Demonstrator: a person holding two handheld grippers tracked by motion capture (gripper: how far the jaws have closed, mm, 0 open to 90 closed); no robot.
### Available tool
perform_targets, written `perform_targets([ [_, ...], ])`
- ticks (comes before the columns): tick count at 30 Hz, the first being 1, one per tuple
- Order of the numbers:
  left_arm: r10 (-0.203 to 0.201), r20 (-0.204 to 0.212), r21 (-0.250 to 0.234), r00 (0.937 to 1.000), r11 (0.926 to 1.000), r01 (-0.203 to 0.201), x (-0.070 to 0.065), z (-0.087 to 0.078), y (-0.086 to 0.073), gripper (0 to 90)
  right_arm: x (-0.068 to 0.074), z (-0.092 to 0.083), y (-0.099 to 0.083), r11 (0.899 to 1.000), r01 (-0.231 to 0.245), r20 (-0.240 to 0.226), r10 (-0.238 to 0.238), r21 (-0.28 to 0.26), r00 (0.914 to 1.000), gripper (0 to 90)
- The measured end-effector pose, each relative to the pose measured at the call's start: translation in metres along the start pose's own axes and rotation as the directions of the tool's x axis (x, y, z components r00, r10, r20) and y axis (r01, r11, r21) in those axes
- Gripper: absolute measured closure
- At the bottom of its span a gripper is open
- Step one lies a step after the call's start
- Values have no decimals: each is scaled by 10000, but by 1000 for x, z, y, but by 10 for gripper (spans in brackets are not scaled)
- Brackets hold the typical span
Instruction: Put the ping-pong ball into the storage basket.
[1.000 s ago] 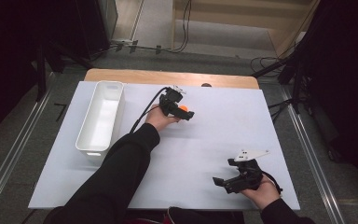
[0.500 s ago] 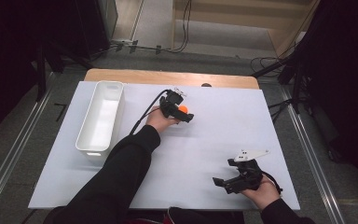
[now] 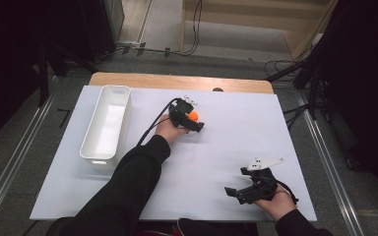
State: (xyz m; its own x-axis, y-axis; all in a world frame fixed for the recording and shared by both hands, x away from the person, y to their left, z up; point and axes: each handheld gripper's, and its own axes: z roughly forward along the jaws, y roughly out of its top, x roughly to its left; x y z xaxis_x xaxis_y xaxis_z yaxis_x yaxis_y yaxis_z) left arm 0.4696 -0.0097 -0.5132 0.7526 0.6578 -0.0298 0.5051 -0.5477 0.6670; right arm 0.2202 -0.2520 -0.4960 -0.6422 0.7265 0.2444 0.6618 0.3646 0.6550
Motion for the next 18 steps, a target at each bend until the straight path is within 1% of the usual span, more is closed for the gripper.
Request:
perform_targets([
  [3, 427, -413, -31, 9982, 9991, -429, -3, 1, -2, 31, 1, 0, 0, 10000, -34, -19, 34, 41, 10000, 0],
  [4, 444, -450, -93, 9980, 9990, -448, -4, 1, -3, 33, 1, 0, 0, 10000, -32, -29, 32, 38, 10000, 0],
  [5, 376, -445, -184, 9983, 9991, -385, -3, 1, -4, 35, 1, 0, 0, 10000, -35, -18, 35, 40, 10000, 0],
  [7, 315, -471, -205, 9984, 9993, -325, -3, 0, -4, 51, 1, 0, 0, 10000, -26, -13, 26, 61, 10000, 0],
  [11, 295, -595, -255, 9978, 9992, -311, -3, -1, -5, 84, 1, 0, 0, 10000, 5, 19, -5, 57, 10000, 0],
  [18, 295, -613, -284, 9977, 9991, -313, -3, -1, -5, 85, 1, 0, 0, 10000, 30, 51, -30, 54, 10000, 0],
])
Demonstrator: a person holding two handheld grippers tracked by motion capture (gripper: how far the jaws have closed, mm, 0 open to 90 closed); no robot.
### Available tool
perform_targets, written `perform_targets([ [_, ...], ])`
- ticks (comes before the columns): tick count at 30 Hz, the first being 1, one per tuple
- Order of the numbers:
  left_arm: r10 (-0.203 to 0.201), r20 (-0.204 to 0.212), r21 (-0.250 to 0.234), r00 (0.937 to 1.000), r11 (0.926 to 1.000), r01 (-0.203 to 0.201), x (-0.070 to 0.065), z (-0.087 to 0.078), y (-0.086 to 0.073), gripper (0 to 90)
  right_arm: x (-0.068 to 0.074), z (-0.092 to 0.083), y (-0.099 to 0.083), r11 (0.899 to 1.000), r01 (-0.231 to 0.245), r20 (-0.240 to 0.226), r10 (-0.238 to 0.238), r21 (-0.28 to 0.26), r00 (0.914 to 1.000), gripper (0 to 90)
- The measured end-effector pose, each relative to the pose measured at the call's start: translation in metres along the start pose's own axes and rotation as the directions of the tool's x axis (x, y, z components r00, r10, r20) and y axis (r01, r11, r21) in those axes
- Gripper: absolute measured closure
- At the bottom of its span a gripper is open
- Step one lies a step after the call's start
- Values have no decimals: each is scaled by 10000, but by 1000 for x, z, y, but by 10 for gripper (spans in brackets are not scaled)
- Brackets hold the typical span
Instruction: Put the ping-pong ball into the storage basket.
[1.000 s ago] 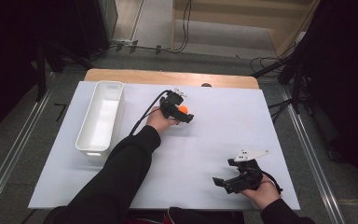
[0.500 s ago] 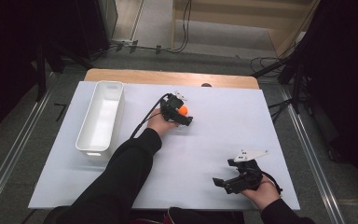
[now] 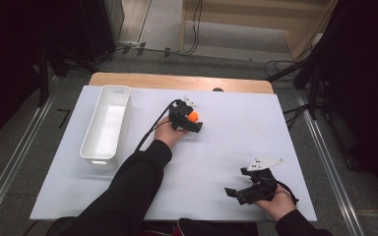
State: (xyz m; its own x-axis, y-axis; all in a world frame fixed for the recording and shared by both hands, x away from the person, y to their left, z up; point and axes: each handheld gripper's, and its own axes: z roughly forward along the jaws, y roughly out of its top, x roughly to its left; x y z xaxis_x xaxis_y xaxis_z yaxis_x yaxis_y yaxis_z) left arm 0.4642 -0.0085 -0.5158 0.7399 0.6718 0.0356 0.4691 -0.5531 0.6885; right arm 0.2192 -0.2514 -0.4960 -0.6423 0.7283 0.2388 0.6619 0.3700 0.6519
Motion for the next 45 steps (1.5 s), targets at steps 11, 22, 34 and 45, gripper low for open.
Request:
perform_targets([
  [11, -256, -250, -340, 9994, 9991, 247, -1, -6, -4, 285, 1, 2, 0, 9997, 201, 102, -203, 169, 9997, 0],
  [22, -190, -151, -436, 9997, 9989, 183, -1, -9, -4, 503, 2, 3, 0, 9995, 212, 53, -213, 249, 9998, 0],
  [34, -538, 249, -421, 9982, 9976, 548, 0, -13, -3, 506, 1, 2, 0, 9995, 226, 40, -227, 198, 9997, 0],
  [45, -673, 1186, -363, 9907, 9967, 720, -6, -34, 5, 506, 1, 2, 0, 9996, 184, 4, -184, 207, 9998, 0],
])
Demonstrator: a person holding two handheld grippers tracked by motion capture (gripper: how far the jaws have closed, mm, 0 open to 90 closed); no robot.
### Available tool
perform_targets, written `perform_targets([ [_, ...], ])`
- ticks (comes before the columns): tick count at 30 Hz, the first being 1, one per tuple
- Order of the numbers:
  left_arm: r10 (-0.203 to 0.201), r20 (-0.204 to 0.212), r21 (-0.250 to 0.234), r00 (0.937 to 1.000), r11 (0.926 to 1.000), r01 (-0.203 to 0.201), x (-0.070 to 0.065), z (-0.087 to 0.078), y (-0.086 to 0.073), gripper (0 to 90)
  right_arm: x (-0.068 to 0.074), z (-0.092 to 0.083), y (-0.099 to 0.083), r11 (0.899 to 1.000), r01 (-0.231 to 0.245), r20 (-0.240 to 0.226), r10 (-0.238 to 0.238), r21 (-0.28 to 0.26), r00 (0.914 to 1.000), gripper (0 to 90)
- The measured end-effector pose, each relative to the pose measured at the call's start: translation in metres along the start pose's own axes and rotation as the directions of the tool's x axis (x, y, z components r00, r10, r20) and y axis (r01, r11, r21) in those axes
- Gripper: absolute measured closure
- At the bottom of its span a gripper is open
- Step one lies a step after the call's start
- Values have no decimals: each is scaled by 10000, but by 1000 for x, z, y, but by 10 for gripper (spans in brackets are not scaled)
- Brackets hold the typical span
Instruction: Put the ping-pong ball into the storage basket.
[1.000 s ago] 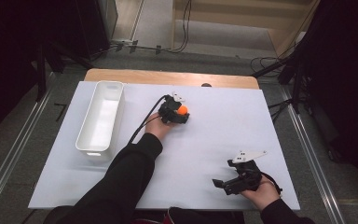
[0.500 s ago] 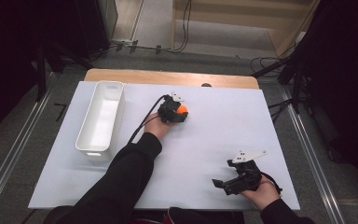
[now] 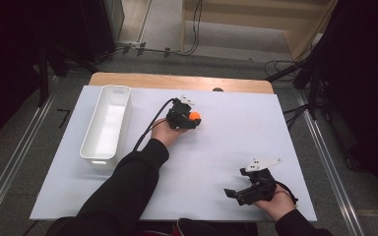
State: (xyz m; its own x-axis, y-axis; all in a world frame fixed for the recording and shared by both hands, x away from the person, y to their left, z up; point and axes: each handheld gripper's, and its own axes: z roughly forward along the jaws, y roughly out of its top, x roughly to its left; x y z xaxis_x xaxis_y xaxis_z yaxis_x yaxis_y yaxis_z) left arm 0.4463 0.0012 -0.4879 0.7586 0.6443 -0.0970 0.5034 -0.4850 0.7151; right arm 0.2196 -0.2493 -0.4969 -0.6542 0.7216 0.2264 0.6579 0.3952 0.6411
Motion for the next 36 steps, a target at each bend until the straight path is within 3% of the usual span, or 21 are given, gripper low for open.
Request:
perform_targets([
  [9, -27, 740, 366, 9973, 9993, 0, -11, -18, 3, 506, -1, 0, 0, 10000, 48, 33, -48, -28, 10000, 0],
  [17, -207, 978, 690, 9950, 9975, 140, -16, -32, 2, 505, -1, 0, 0, 10000, 0, 11, 0, -4, 10000, 0],
  [22, -79, 1005, 1020, 9949, 9948, -24, -18, -42, 3, 505, 0, 0, 1, 10000, -90, -41, 90, -10, 10000, 0],
  [25, -270, 1104, 889, 9935, 9959, 172, -16, -48, 4, 505, 0, 0, 1, 10000, -20, -20, 20, 2, 10000, 0],
  [36, -84, 1422, 1114, 9898, 9937, -76, -19, -71, 8, 506, 0, -1, 1, 10000, -43, -28, 42, -65, 10000, 0],
])
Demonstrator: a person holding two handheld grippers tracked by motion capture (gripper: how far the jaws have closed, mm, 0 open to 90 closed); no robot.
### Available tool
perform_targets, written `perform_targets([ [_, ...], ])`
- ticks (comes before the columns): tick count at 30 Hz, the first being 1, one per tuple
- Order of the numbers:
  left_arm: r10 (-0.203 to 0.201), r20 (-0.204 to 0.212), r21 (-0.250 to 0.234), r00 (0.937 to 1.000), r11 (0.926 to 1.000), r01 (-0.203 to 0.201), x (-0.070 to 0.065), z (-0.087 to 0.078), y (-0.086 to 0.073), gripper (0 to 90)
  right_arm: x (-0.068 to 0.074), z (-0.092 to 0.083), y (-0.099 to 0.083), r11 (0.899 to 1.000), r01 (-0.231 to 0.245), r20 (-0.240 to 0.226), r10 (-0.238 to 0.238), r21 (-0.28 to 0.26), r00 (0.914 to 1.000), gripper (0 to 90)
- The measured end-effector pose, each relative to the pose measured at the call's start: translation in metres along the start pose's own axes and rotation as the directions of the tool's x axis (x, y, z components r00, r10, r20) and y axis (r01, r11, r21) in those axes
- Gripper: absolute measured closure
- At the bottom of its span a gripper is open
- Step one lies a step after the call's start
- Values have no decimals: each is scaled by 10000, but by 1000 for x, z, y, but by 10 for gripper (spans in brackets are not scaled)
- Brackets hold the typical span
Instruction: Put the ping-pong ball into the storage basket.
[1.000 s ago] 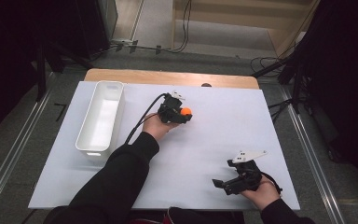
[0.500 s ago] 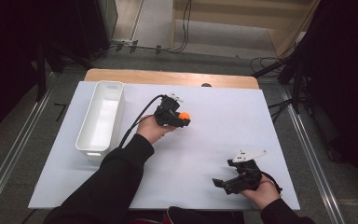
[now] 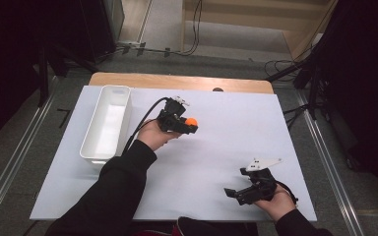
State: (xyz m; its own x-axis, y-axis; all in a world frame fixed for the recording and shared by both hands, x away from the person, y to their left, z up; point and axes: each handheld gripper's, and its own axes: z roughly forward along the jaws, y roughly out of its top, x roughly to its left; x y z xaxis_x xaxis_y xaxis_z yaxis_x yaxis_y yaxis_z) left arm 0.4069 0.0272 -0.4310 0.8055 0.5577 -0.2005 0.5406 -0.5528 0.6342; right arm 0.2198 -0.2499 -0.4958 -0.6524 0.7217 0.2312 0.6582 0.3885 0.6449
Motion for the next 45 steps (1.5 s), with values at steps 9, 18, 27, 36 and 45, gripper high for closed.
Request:
perform_targets([
  [9, -82, -79, -156, 9999, 9998, 80, 2, -11, 1, 506, -1, 1, 1, 10000, -8, -20, 8, -27, 10000, 0],
  [18, -226, 22, -217, 9997, 9995, 226, 8, -26, 2, 506, -1, 0, 0, 10000, -17, -3, 17, -36, 10000, 0],
  [27, -178, -122, -211, 9998, 9996, 176, 9, -38, 3, 506, -1, 0, 0, 9999, -106, 3, 106, -64, 9999, 0],
  [36, -272, 52, -273, 9996, 9993, 273, 14, -48, 2, 506, -1, 0, 0, 10000, -77, -2, 77, -32, 10000, 0],
  [45, -350, -19, -335, 9994, 9988, 349, 18, -60, 4, 506, -1, -1, 0, 9999, -110, -4, 110, -50, 9999, 0],
])
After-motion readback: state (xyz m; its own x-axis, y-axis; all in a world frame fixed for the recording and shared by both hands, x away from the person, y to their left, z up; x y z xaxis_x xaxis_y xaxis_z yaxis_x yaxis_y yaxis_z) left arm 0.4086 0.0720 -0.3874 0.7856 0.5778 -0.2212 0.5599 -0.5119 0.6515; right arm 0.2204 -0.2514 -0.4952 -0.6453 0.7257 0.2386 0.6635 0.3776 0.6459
